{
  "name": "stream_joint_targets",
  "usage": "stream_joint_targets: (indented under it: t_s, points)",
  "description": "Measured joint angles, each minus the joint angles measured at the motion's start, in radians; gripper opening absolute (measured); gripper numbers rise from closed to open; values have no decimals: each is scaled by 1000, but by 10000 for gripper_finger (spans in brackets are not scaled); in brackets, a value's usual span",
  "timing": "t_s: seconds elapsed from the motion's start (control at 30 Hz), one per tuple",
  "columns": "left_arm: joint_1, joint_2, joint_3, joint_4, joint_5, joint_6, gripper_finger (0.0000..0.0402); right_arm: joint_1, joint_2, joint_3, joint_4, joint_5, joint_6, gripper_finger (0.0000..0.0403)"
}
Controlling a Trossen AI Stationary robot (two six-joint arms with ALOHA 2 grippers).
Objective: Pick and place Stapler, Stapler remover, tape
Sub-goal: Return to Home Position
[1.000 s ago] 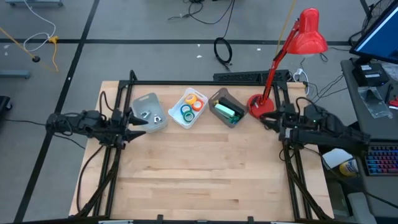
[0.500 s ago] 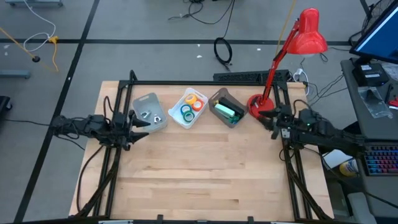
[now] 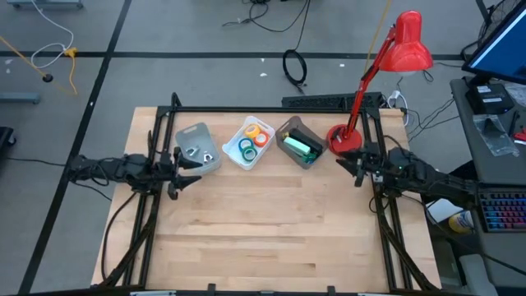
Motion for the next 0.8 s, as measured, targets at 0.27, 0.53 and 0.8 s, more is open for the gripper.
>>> stream_joint_targets:
  t_s: [0.27, 0.53, 0.8]
  points:
    - [53, 0, 0, -22, -1, 24, 237, 0, 2, 0, -68, 1, 25, 160]
    - [68, 10, -100, 151, 103, 9, 237, 0, 2, 0, -64, 8, 27, 160]
    - [68, 11, -101, 148, 100, 10, 237, 0, 2, -33, -47, 106, 35, 160]
